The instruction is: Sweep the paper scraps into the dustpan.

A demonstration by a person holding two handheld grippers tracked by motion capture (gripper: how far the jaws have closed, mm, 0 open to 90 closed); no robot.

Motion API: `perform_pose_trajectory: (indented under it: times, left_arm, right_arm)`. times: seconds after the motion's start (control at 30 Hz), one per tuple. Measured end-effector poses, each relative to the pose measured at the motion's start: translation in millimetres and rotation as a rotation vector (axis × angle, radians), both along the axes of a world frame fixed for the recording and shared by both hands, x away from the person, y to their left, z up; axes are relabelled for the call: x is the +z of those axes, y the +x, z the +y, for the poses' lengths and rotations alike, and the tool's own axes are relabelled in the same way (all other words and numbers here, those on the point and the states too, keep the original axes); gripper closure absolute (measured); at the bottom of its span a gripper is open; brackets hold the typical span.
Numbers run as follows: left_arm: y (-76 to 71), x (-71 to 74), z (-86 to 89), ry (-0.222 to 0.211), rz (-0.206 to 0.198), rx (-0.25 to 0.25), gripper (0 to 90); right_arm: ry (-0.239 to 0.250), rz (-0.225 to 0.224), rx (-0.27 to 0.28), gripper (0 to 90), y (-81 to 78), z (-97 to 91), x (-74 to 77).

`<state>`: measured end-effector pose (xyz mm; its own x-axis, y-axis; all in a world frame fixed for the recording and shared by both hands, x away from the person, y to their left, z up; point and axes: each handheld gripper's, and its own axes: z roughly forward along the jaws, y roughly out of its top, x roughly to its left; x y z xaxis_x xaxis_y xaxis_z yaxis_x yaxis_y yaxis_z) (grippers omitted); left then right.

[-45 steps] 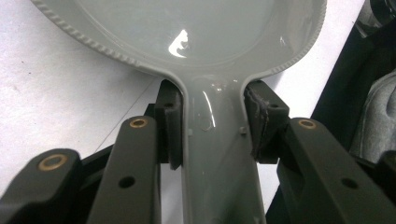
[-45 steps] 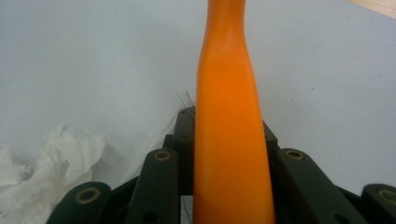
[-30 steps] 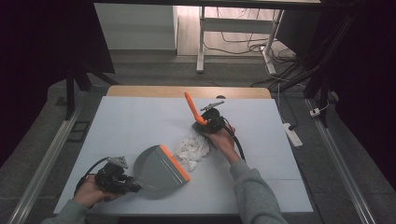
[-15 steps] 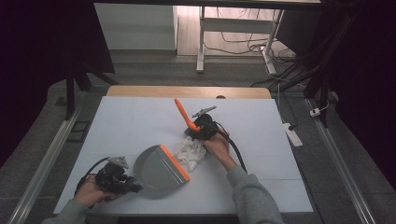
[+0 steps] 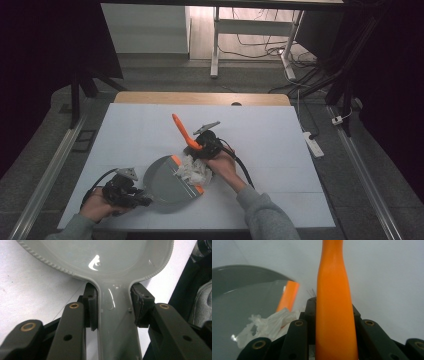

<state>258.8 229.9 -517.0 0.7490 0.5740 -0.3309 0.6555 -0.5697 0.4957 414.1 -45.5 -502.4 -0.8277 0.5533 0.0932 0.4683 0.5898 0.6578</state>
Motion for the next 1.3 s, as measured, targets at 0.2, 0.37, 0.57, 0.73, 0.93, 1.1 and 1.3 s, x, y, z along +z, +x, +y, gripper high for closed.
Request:
perform_pose_trajectory:
  times: [0.2, 0.37, 0.57, 0.73, 0.93, 1.1, 1.3]
  left_arm:
    - [-0.4, -0.1, 0.1, -0.001, -0.001, 0.001, 61.4]
    - [-0.5, -0.2, 0.2, -0.002, -0.001, 0.001, 61.4]
    - [-0.8, -0.2, -0.1, -0.002, -0.002, 0.002, 61.4]
    - [-0.6, -0.3, 0.0, -0.001, -0.002, 0.001, 61.4]
    - [-0.8, -0.1, -0.2, 0.000, -0.002, 0.001, 61.4]
    - [-0.8, -0.2, -0.1, -0.002, -0.001, 0.003, 61.4]
    - [-0.9, -0.3, -0.4, -0.002, -0.001, 0.005, 61.4]
  right_arm:
    - [0.019, 0.007, 0.052, 70.9, -13.1, 16.4, -1.7]
    - [0.034, 0.011, 0.109, 70.9, -28.1, 33.6, -0.8]
    - [0.093, -0.011, 0.155, 70.8, -40.1, 38.2, 16.3]
    - [0.146, -0.066, 0.112, 70.9, -36.8, 24.6, 33.9]
    - [0.154, -0.103, 0.045, 70.8, -28.0, 8.6, 40.5]
    - [0.130, -0.128, -0.008, 70.8, -17.2, -0.6, 38.9]
    - [0.074, -0.128, -0.091, 70.8, 5.8, -9.5, 26.5]
